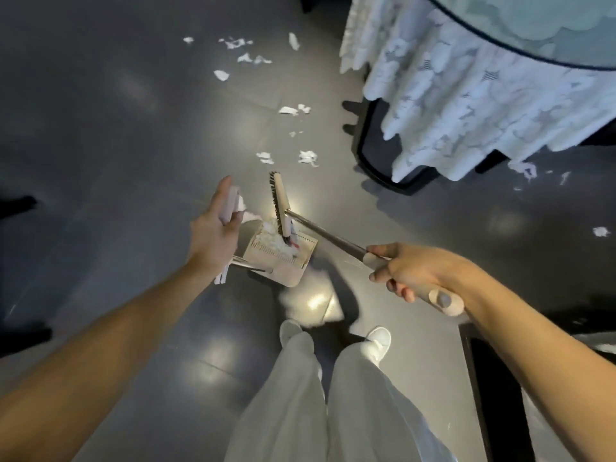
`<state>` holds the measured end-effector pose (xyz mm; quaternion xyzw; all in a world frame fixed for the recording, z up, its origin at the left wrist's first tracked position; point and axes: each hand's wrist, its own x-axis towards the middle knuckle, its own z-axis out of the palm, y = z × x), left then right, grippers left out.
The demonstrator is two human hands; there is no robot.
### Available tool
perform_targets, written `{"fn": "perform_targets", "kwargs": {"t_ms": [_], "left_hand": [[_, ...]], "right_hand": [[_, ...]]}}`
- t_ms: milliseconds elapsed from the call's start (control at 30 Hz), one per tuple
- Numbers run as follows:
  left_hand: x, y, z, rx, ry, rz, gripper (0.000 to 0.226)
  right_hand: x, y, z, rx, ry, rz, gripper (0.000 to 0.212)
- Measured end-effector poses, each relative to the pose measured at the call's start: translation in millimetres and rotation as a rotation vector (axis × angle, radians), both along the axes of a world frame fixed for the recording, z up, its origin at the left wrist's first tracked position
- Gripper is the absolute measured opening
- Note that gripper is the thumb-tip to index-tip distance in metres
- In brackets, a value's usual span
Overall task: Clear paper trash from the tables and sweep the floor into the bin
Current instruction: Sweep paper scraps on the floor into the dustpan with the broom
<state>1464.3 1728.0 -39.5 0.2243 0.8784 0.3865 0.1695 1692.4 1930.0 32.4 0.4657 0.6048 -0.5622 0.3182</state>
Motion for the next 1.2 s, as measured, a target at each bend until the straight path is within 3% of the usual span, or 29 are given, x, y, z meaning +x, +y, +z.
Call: {"fn": "perform_targets", "kwargs": {"t_ms": [100,233,400,600,700,800,1067,1200], "left_hand": [[-15,-36,-2,-0.013,-0.020,0.129,0.060],[-31,-72,-2,-0.046,-0.037,0.258,0.060],[-56,-101,-1,0.017,-0.100,0.467,0.059],[-93,-102,0,0.000,-0.142,0.487,0.058],[-106,-101,2,-0.044,-0.126,0.429,0.057],[-115,-101,5,-0.061,-0.124,0.412,0.056],[-112,-105,7,-0.030,-0.180,0.393,0.058],[-106,-113,10,-0.062,-0.159,0.293,0.058]], "right_hand": [[-43,-9,10,0.059,0.008,0.184,0.065],[-99,-22,19,0.184,0.030,0.399,0.064],[-161,-40,3,0.366,-0.003,0.617,0.016],[-208,-58,-34,0.549,-0.078,0.861,0.041],[-209,-58,-38,0.445,-0.164,0.951,0.043],[-196,-51,-33,0.323,-0.199,0.951,0.041],[-144,-3,-8,0.085,-0.168,0.523,0.024],[-123,-6,-6,0.139,-0.101,0.476,0.026]]}}
